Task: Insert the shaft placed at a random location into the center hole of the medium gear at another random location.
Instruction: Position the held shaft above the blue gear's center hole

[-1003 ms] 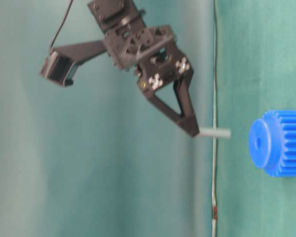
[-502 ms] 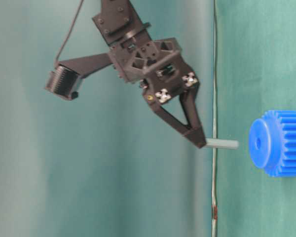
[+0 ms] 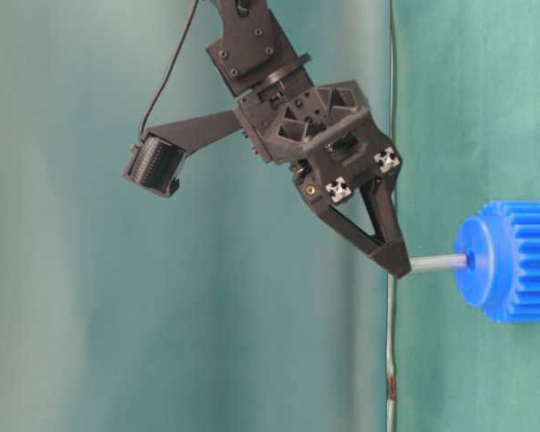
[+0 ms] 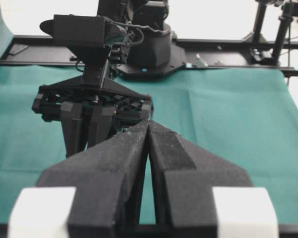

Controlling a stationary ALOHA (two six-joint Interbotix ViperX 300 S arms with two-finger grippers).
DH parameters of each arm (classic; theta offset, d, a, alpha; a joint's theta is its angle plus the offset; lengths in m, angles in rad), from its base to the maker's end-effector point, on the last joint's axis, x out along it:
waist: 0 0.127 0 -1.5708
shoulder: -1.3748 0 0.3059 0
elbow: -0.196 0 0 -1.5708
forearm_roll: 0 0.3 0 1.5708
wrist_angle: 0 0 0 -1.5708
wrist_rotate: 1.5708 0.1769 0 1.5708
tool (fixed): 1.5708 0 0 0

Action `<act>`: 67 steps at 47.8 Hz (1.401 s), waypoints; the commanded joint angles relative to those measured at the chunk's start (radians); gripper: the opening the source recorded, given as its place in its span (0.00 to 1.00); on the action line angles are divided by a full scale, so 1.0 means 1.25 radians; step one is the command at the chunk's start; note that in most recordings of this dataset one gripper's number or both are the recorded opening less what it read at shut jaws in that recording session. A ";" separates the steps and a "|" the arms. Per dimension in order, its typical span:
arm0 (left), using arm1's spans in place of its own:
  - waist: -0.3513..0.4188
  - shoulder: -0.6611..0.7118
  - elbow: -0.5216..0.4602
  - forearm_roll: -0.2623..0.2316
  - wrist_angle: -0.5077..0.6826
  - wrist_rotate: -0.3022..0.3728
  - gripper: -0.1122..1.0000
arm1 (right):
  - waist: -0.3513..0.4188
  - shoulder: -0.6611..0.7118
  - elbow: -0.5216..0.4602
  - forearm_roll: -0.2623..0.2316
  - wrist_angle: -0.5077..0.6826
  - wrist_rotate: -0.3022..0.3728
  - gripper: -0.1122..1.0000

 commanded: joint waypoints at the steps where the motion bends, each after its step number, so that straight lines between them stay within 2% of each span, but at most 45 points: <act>1: 0.001 0.007 -0.006 0.002 -0.005 -0.001 0.10 | -0.001 -0.011 -0.013 0.004 -0.005 0.015 0.22; 17: 0.001 0.006 -0.006 0.001 -0.004 -0.001 0.10 | 0.000 -0.072 -0.010 0.004 0.006 0.015 0.22; 29: 0.001 0.006 -0.006 0.002 -0.004 0.000 0.10 | 0.010 -0.064 -0.010 0.006 0.007 0.021 0.22; 46: 0.001 0.006 -0.006 0.002 0.000 0.000 0.10 | 0.010 -0.004 -0.015 0.034 0.002 0.028 0.22; 67: 0.001 0.006 -0.006 0.001 0.000 -0.001 0.10 | 0.022 -0.050 -0.009 0.037 0.009 0.028 0.22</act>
